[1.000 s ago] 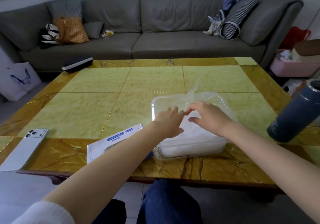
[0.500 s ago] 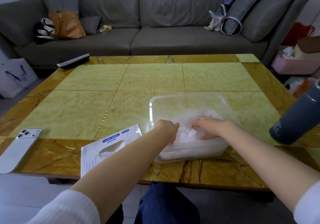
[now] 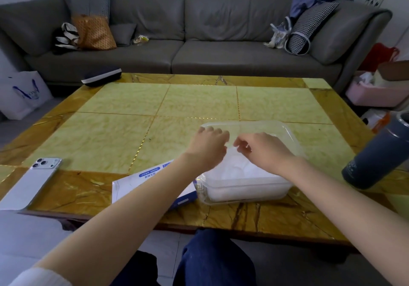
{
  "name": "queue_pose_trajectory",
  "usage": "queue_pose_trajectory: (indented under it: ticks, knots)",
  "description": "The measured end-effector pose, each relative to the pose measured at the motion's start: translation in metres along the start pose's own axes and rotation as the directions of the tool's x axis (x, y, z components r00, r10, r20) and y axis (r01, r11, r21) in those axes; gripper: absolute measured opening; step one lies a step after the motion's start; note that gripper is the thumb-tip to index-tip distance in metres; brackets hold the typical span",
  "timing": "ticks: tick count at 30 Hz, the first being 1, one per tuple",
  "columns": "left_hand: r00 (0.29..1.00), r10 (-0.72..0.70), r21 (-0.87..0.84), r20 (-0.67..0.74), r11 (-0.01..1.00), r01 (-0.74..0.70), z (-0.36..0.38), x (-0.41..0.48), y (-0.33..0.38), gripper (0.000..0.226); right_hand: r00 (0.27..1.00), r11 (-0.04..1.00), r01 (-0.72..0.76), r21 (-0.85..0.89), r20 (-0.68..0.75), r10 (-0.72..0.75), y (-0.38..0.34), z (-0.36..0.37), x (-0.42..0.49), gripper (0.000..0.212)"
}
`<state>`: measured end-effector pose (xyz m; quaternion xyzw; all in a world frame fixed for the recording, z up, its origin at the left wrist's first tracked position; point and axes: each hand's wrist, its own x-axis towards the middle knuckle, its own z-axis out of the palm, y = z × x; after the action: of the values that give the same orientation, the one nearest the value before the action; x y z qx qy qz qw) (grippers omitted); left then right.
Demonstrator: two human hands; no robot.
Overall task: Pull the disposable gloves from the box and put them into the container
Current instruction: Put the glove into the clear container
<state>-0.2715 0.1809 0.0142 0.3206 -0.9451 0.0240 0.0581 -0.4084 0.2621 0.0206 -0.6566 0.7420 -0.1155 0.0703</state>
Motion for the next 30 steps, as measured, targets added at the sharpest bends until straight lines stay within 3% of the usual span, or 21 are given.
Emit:
queue_pose_trajectory:
  ticks: [2,4,8,10,13,17,24,30]
  knots:
    - [0.978,-0.090,-0.112,-0.187,0.991,0.070,-0.007,-0.021,-0.018,0.028,0.977,0.990,0.113,0.079,-0.188,-0.097,-0.020,0.005,-0.003,0.022]
    - [0.951,-0.190,-0.121,-0.243,0.979,0.165,-0.006,-0.044,-0.041,0.027,0.929,0.963,0.247,0.110,-0.309,-0.203,-0.039,0.011,-0.003,0.021]
    - [0.918,-0.386,-0.024,-0.091,0.922,0.385,0.013,-0.094,-0.087,0.030,0.864,0.898,0.425,0.115,-0.348,-0.364,-0.085,0.030,0.001,0.021]
    - [0.893,-0.449,0.013,0.007,0.893,0.449,0.023,-0.118,-0.103,0.032,0.861,0.876,0.464,0.130,-0.298,-0.412,-0.109,0.045,0.003,0.022]
    - [0.855,-0.499,-0.016,0.140,0.863,0.505,0.036,-0.149,-0.118,0.034,0.905,0.891,0.426,0.154,-0.070,-0.420,-0.144,0.073,0.010,0.025]
    - [0.837,-0.458,-0.145,0.300,0.845,0.514,0.052,-0.171,-0.121,0.040,0.940,0.956,0.282,0.084,0.175,-0.293,-0.161,0.108,0.022,0.024]
    - [0.836,-0.465,-0.216,0.293,0.819,0.531,0.054,-0.183,-0.119,0.050,0.948,0.964,0.214,-0.158,0.272,-0.166,-0.171,0.125,0.039,0.036]
    - [0.834,-0.474,-0.226,0.284,0.812,0.539,0.054,-0.183,-0.118,0.053,0.967,0.994,0.106,-0.042,0.237,-0.093,-0.180,0.132,0.039,0.026]
